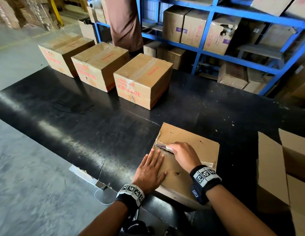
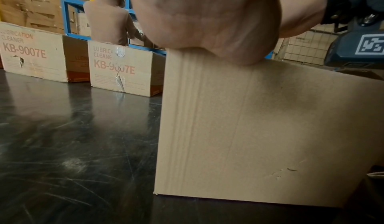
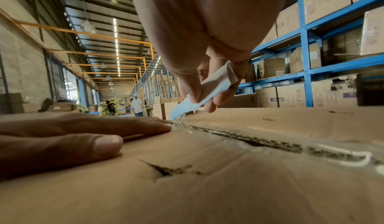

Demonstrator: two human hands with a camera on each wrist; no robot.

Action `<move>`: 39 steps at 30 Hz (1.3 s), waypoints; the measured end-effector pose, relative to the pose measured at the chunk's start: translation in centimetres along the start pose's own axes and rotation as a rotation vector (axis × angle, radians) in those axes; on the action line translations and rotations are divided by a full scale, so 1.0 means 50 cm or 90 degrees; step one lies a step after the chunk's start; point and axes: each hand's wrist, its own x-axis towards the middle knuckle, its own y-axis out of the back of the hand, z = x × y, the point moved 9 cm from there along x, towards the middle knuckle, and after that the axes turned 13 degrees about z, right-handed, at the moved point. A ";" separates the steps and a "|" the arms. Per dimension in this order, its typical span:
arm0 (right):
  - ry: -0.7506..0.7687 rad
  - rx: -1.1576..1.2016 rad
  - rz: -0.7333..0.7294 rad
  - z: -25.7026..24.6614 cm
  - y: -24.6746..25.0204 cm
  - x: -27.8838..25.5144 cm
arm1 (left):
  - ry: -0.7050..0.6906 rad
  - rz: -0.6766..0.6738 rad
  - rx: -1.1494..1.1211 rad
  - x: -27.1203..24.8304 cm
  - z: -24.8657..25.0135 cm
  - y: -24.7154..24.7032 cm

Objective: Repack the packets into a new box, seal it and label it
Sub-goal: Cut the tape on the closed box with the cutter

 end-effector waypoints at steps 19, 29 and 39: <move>-0.010 -0.135 -0.075 0.024 0.060 -0.063 | -0.008 0.044 -0.001 -0.003 0.002 0.009; -0.077 -0.231 -0.089 0.110 0.147 -0.162 | -0.005 0.049 -0.008 -0.004 -0.004 -0.002; -0.136 -0.293 -0.117 0.203 0.249 -0.258 | 0.000 0.082 -0.038 -0.004 -0.001 0.009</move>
